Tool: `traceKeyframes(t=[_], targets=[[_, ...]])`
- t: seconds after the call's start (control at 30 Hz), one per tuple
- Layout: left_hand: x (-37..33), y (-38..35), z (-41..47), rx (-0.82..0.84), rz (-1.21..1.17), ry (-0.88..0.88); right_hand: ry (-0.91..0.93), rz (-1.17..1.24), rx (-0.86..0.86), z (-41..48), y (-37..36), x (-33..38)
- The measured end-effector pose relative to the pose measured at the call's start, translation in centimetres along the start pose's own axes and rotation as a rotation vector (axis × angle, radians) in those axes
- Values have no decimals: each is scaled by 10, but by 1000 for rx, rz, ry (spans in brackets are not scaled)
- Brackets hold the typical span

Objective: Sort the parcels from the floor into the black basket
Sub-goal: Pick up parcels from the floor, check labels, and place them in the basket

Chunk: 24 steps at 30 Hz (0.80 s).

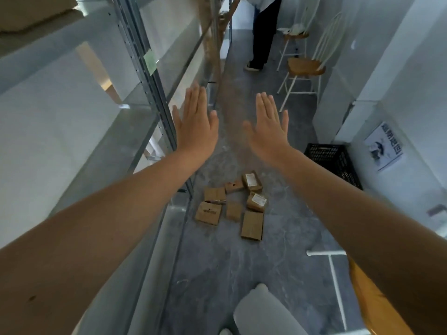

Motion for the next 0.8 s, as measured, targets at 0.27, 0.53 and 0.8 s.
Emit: traceKeyframes(t=[0.27, 0.53, 0.8], targets=[[19, -64, 53, 76, 14, 13, -14, 37, 82, 67, -65, -33], [44, -137, 140, 136, 36, 119, -1, 91, 193, 180, -120, -73], [93, -220, 160, 234, 52, 297, -43, 167, 359, 238, -213, -107]])
Point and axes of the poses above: each hand's wrist, its own z-axis towards the middle knuckle, its own y-axis out of the back of the hand, x = y × z, the point moved 7 cm from there along z, towards the middle knuckle, and after that the axes turned 4 degrees about z, right-handed, at the moved point
